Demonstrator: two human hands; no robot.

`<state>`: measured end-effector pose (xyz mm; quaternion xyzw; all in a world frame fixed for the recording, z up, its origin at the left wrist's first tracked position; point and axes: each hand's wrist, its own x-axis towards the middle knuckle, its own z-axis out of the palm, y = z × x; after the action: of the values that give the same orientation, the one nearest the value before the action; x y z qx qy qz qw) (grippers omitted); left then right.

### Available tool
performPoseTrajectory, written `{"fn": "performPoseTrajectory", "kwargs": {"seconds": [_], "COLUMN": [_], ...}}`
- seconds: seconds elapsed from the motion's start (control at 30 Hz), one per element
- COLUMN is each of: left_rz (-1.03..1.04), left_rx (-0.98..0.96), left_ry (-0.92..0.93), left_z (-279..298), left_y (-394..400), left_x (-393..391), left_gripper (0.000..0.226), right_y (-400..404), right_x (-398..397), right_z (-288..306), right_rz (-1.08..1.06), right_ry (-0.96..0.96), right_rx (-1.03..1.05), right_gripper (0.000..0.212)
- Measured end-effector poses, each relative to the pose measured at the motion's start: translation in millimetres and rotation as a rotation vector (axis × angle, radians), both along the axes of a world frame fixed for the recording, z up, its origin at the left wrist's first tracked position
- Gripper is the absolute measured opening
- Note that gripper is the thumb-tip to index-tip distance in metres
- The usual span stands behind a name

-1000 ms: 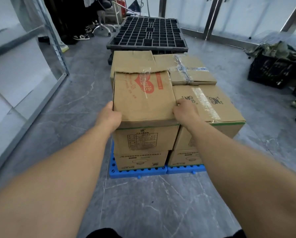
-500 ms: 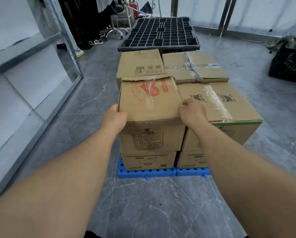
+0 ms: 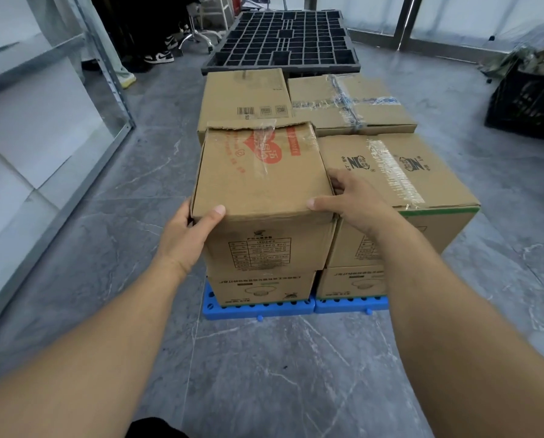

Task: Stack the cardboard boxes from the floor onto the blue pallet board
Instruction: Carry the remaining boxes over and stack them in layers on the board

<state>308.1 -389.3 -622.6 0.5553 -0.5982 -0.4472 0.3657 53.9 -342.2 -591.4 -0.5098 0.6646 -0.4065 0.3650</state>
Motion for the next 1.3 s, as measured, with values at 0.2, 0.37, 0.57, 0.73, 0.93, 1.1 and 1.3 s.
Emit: {"fn": "performPoseTrajectory", "kwargs": {"seconds": [0.2, 0.37, 0.57, 0.73, 0.93, 1.1, 1.3], "left_rz": [0.039, -0.001, 0.035, 0.041, 0.052, 0.061, 0.065], "left_rx": [-0.067, -0.107, -0.142, -0.143, -0.150, -0.166, -0.118], "left_ry": [0.005, -0.015, -0.035, -0.026, -0.037, -0.039, -0.058], "left_z": [-11.7, -15.6, -20.3, -20.4, -20.5, -20.8, -18.6], "left_y": [-1.5, -3.3, -8.9, -10.3, -10.1, -9.5, -5.2], "left_x": [-1.3, -2.4, -1.6, -3.3, -4.6, -4.6, -1.1], "left_gripper": [0.044, 0.055, 0.057, 0.055, 0.046, 0.055, 0.084], "right_y": [-4.2, -4.9, -7.1, -7.1, -6.5, -4.6, -0.4], "right_x": [-8.2, -15.1, -9.2, -12.3, -8.7, -5.5, 1.5], "right_z": [-12.4, -16.4, -23.4, -22.8, -23.7, -23.5, -19.7], "right_rz": [0.098, 0.078, 0.035, 0.032, 0.012, -0.008, -0.017], "right_ry": [0.138, 0.169, 0.276, 0.289, 0.262, 0.221, 0.191], "right_rx": [0.013, -0.054, -0.134, -0.130, -0.109, -0.104, -0.118], "right_gripper": [0.091, 0.084, 0.079, 0.076, 0.075, 0.074, 0.045]}}
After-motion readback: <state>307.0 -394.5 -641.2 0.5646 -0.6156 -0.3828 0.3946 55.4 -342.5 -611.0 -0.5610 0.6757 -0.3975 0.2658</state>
